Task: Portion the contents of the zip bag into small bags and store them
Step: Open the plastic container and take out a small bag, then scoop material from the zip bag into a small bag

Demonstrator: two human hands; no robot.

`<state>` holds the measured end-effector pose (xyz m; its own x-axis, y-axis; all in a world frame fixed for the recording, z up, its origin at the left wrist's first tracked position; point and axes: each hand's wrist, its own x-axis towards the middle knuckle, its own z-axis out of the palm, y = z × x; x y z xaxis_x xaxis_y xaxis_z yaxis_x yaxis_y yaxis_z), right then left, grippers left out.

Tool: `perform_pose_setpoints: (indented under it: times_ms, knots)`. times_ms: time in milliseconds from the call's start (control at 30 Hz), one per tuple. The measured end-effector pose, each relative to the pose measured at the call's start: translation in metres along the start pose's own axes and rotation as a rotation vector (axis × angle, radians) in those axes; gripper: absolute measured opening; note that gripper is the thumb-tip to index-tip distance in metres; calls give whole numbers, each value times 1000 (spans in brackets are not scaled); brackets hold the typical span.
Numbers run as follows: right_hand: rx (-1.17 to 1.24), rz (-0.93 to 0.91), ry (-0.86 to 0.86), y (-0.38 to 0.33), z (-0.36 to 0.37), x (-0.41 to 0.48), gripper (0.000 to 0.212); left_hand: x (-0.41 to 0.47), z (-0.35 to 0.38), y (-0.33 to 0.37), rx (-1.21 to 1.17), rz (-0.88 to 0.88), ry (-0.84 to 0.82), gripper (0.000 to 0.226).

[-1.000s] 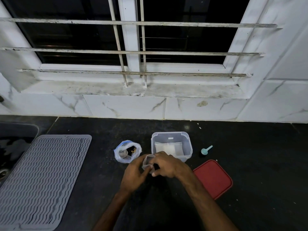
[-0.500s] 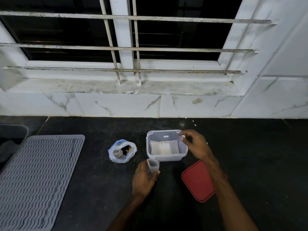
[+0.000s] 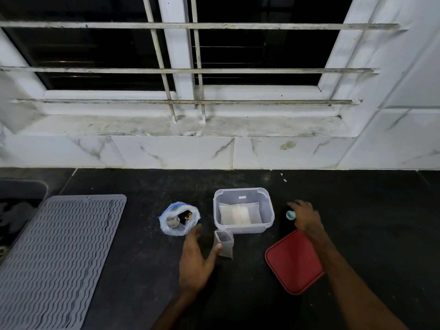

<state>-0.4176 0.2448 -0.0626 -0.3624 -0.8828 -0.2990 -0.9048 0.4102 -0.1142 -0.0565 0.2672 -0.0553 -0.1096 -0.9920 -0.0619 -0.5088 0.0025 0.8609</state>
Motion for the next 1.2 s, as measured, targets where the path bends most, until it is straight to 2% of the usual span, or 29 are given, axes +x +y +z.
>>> perform_pose_setpoints:
  times_ms: [100, 167, 200, 300, 367, 433, 533, 600, 667, 833, 967, 1200]
  knots:
    - [-73, 5, 14, 4, 8, 1, 56, 15, -27, 3, -23, -15, 315, 56]
    - [-105, 16, 39, 6, 10, 2, 42, 32, -44, -2, -69, -107, 464, 56]
    - [-140, 19, 47, 5, 10, 2, 33, 40, -51, -6, -47, -172, 495, 63]
    - [-118, 100, 147, 7, 2, -3, 13, 63, -62, -19, 58, -372, 436, 92]
    - [89, 170, 277, 3, -13, -10, 14, 76, -60, -25, 37, -492, 380, 100]
    - [354, 140, 433, -14, -36, -21, 21, 86, -55, -33, 24, -593, 310, 95]
    - [573, -118, 628, -60, -72, -46, 18, 95, -46, -45, 120, -602, 192, 68]
    - [606, -306, 562, -100, -88, -61, 15, 99, -40, -50, 162, -586, 167, 59]
    - [571, -433, 410, -142, -90, -71, 15, 100, -37, -47, 119, -561, 185, 58]
    - [197, -624, 111, -236, -43, -73, 26, 95, -39, -38, -174, -510, 243, 34]
    - [-140, -614, -22, -278, -17, -70, 26, 87, -43, -42, -248, -525, 243, 33]
    - [-258, -493, -124, -290, -5, -57, 29, 75, -43, -30, -315, -529, 288, 27]
